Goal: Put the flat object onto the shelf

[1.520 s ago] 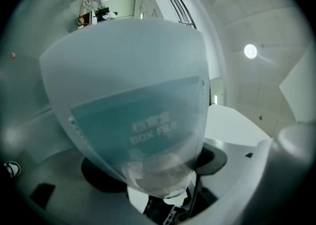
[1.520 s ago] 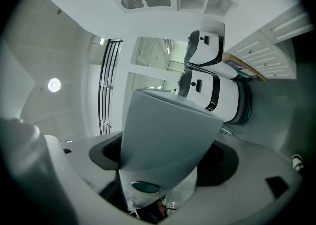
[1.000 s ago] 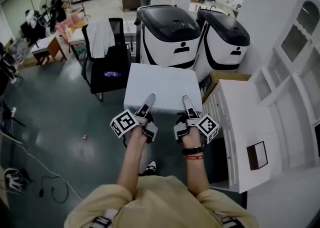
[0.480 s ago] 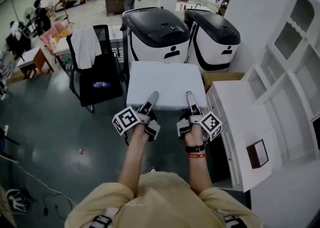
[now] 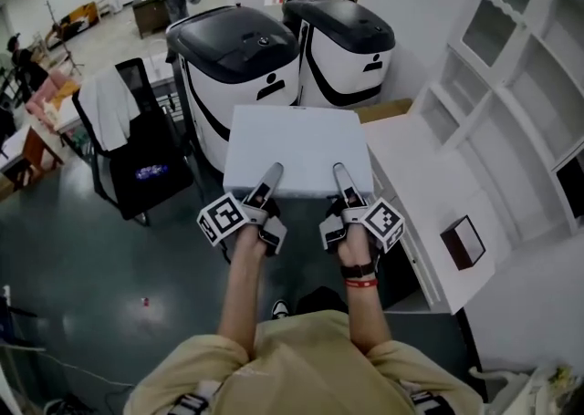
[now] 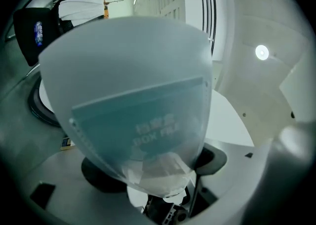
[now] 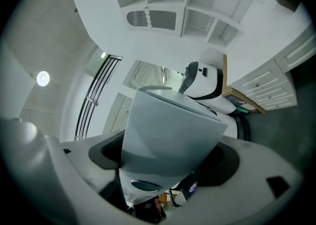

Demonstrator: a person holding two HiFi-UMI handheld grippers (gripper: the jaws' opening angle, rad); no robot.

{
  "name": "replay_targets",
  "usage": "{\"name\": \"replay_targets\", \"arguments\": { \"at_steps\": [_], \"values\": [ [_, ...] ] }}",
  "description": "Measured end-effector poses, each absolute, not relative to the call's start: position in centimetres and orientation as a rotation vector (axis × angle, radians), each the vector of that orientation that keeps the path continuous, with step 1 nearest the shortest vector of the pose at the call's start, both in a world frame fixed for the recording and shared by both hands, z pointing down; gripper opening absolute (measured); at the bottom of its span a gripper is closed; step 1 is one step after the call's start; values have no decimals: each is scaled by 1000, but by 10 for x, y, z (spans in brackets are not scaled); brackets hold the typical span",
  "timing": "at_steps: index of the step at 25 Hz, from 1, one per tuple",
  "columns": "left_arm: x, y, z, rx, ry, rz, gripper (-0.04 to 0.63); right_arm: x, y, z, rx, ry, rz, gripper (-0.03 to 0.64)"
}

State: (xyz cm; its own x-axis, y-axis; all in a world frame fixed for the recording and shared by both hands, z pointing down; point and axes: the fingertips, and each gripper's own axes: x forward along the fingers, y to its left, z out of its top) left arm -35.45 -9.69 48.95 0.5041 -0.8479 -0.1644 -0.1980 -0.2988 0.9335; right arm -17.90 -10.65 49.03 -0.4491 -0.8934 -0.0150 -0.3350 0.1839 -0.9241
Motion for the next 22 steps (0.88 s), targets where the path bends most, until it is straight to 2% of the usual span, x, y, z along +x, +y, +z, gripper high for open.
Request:
{"name": "replay_targets", "arguments": {
  "at_steps": [7,22],
  "values": [
    [-284,-128,489,1809,-728,-766,376,-111,-115,488,-1249,1766,-1158,408],
    [-77,-185,490,1901,-460,-510,376,84,-120,499,-1429,1510,-1058,407]
  ]
}}
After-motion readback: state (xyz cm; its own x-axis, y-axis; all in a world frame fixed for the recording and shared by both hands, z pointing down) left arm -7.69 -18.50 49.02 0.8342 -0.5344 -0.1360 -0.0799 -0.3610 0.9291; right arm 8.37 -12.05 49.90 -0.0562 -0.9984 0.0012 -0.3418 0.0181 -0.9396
